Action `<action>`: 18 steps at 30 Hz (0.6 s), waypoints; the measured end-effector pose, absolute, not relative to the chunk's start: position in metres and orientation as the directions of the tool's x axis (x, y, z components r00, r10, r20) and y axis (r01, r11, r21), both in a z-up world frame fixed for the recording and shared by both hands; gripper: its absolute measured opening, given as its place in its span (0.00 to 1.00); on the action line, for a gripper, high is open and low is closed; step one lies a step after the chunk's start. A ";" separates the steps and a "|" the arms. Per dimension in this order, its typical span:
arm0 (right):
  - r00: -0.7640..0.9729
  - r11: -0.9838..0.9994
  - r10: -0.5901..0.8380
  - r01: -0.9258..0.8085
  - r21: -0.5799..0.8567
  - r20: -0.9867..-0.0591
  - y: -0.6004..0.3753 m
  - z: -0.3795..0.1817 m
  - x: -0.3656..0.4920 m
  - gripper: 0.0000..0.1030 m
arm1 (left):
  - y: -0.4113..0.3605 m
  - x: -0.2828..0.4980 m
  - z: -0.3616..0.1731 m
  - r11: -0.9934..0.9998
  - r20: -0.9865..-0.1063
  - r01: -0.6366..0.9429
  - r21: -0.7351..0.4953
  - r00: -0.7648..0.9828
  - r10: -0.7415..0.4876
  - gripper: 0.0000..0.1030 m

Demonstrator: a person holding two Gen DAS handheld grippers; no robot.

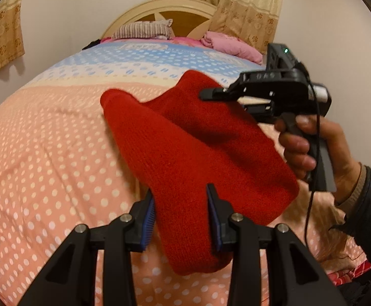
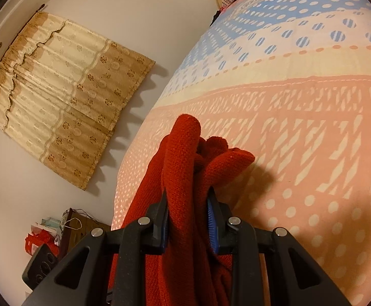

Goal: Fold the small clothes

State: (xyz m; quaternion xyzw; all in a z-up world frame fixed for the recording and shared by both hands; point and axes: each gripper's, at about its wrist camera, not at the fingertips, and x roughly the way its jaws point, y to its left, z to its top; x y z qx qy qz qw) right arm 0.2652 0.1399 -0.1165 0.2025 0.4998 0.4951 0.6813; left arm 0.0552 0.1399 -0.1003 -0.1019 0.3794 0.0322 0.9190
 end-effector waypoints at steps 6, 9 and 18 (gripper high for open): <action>0.016 0.456 0.862 -0.463 0.760 -0.507 0.137 -0.122 0.269 0.25 | 0.143 0.051 -0.112 0.975 -0.730 -0.157 -0.160 0.683 -0.010 0.49; 0.021 0.470 0.856 -0.449 0.760 -0.517 0.133 -0.127 0.272 0.25 | 0.138 0.052 -0.114 0.980 -0.740 -0.148 -0.134 0.672 0.000 0.58; 0.026 0.550 0.812 -0.370 0.749 -0.583 0.123 -0.163 0.283 0.27 | 0.134 0.051 -0.122 0.982 -0.742 -0.178 -0.069 0.667 0.069 0.78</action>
